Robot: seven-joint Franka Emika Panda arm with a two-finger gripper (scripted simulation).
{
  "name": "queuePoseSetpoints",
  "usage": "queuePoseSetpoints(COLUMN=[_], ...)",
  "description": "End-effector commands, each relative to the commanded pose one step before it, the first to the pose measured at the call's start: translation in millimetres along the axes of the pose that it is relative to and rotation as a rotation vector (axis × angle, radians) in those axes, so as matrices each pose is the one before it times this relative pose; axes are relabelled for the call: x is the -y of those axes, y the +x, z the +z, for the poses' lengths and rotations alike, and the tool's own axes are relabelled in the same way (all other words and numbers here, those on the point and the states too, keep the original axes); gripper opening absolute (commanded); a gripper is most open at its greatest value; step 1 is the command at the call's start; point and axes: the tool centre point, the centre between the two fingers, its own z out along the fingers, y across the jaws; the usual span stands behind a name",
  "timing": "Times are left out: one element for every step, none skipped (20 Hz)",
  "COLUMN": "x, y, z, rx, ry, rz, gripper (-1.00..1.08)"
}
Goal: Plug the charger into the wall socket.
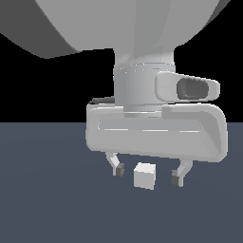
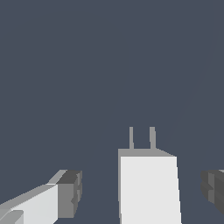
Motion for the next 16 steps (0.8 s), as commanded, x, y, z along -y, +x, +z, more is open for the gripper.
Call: queuePoseSetpoints(x=[0.19,0.00,0.00,0.00,0.00,0.00,0.00,0.00,0.00,0.00,0.00,0.01,0.21,0.03,0.11,0.13], y=[0.16,0.00,0.00,0.00,0.00,0.00,0.00,0.00,0.00,0.00,0.00,-0.09,0.16,0.60,0.98,1.37], z=[2.17,0.00,0.00,0.00,0.00,0.00,0.00,0.00,0.00,0.00,0.00,-0.22,-0.22,-0.31,-0.51,-0.71], rx=[-0.00109,0.00000,0.00000,0.00000,0.00000,0.00000,0.00000,0.00000,0.00000,0.00000,0.00000,0.00000,-0.00017,-0.00004,-0.00007,-0.00009], ry=[0.00042,0.00000,0.00000,0.00000,0.00000,0.00000,0.00000,0.00000,0.00000,0.00000,0.00000,0.00000,0.00039,0.00027,0.00047,0.00065], rz=[-0.00001,0.00000,0.00000,0.00000,0.00000,0.00000,0.00000,0.00000,0.00000,0.00000,0.00000,0.00000,-0.00112,-0.00227,-0.00388,-0.00538], gripper=[1.00,-1.00,-1.00,-1.00,-1.00,-1.00,-1.00,-1.00,-1.00,-1.00,-1.00,-1.00,-1.00,-1.00,-1.00,-1.00])
